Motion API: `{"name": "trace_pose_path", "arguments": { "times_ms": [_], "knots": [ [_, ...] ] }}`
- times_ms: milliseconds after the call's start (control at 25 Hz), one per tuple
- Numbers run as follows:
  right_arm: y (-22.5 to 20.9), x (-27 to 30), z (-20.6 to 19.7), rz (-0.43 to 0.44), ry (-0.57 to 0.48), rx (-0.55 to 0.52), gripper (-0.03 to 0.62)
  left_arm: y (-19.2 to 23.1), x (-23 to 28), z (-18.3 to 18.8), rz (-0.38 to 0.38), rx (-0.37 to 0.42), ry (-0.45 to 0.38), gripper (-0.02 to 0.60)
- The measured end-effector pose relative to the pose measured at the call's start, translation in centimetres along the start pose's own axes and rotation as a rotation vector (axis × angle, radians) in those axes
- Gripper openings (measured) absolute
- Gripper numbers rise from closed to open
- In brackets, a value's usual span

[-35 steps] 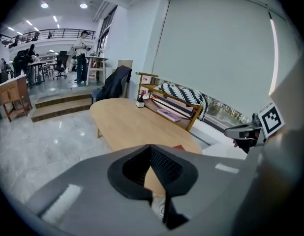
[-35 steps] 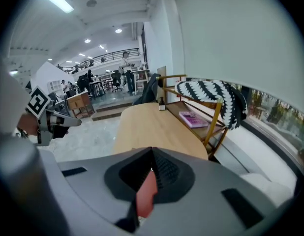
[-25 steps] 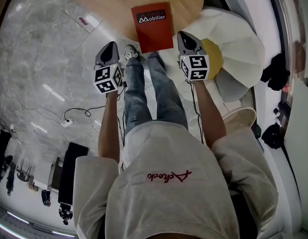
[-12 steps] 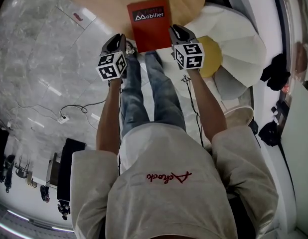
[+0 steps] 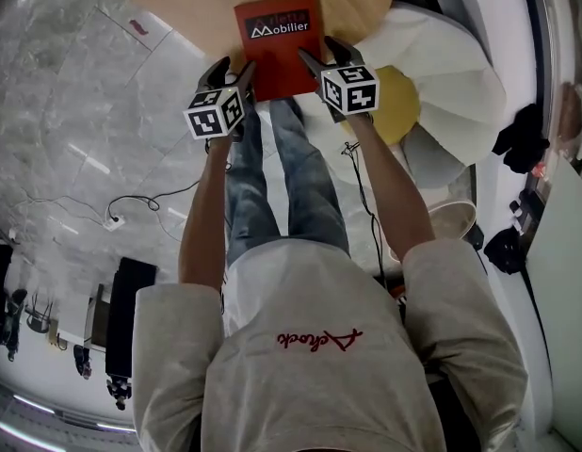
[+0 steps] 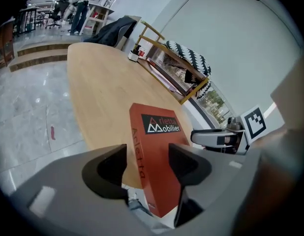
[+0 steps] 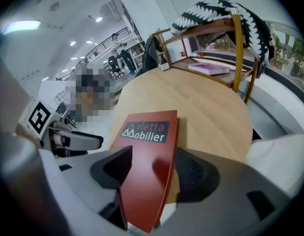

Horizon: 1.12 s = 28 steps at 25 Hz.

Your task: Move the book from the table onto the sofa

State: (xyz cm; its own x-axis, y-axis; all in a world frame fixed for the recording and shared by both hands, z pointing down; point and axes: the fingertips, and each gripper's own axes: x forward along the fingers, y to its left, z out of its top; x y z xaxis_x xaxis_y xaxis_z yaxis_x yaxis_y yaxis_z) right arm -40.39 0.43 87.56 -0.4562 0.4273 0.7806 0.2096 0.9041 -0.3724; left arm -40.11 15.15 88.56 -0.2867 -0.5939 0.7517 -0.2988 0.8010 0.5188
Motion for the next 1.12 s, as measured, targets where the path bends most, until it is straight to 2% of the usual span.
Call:
{"name": "trace_pose_path", "arguments": {
  "times_ms": [320,720,1120],
  "knots": [
    [-0.6,2.5,-1.1,0.038,0.045,0.036,0.270,-0.4,2.6,-0.7,-0.042,-0.005,0.039,0.293],
    [-0.5,3.5,-2.6,0.072,0.091,0.074,0.268,-1.1,4.3,-2.0,-0.077,-0.023,0.096,0.293],
    [-0.5,3.7,-2.6,0.080,0.091,0.070,0.267,-0.7,5.2,-2.1,-0.058,-0.017,0.114,0.291]
  ]
}}
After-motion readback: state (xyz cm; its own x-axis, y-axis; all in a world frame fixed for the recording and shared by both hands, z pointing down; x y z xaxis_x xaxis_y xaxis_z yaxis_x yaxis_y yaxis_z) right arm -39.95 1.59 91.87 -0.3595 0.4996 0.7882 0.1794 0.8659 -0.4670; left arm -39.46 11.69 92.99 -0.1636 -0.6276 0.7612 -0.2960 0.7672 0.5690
